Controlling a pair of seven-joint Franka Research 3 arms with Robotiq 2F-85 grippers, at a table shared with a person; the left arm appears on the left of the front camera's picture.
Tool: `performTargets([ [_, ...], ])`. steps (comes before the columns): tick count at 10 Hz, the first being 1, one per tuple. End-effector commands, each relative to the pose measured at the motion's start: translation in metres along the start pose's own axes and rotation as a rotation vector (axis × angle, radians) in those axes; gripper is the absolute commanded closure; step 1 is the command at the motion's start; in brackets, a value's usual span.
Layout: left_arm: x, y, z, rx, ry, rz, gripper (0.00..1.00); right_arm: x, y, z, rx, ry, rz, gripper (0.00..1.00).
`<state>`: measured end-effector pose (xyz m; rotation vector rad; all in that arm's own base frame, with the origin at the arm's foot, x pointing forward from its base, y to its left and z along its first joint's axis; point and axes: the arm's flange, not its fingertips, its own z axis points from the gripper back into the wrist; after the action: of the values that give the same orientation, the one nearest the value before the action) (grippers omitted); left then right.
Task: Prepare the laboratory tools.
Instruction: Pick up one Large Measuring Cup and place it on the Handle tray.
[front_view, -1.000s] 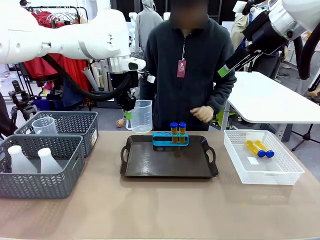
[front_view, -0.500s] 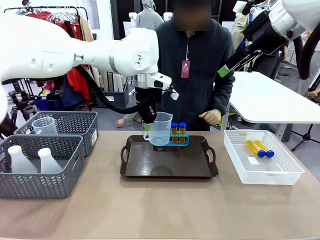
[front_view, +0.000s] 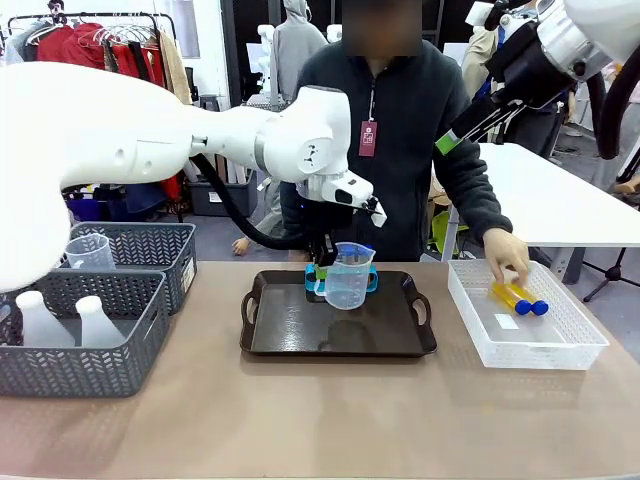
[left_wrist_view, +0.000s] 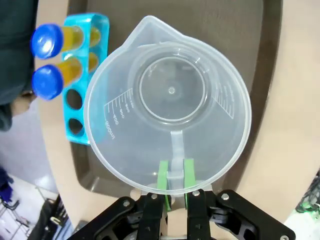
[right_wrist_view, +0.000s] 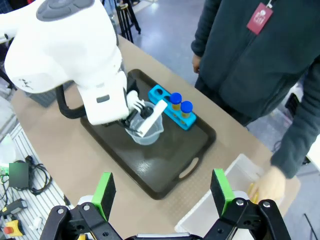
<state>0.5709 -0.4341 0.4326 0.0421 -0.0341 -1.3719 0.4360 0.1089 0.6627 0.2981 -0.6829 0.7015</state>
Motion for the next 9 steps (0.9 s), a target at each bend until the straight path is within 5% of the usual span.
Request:
performTargets([
  [1, 0.025, 0.008, -0.004, 0.012, 0.019, -0.068, 1.0, 0.0, 0.0, 0.001, 0.004, -0.003, 0.0, 0.0],
  [8, 0.067, 0.0, -0.03, -0.081, -0.011, -0.167, 1.0, 0.0, 0.0, 0.001, 0.004, -0.003, 0.0, 0.0],
  [9, 0.069, 0.0, -0.033, -0.08, -0.014, -0.178, 0.81, 0.0, 0.0, 0.001, 0.004, -0.003, 0.0, 0.0],
])
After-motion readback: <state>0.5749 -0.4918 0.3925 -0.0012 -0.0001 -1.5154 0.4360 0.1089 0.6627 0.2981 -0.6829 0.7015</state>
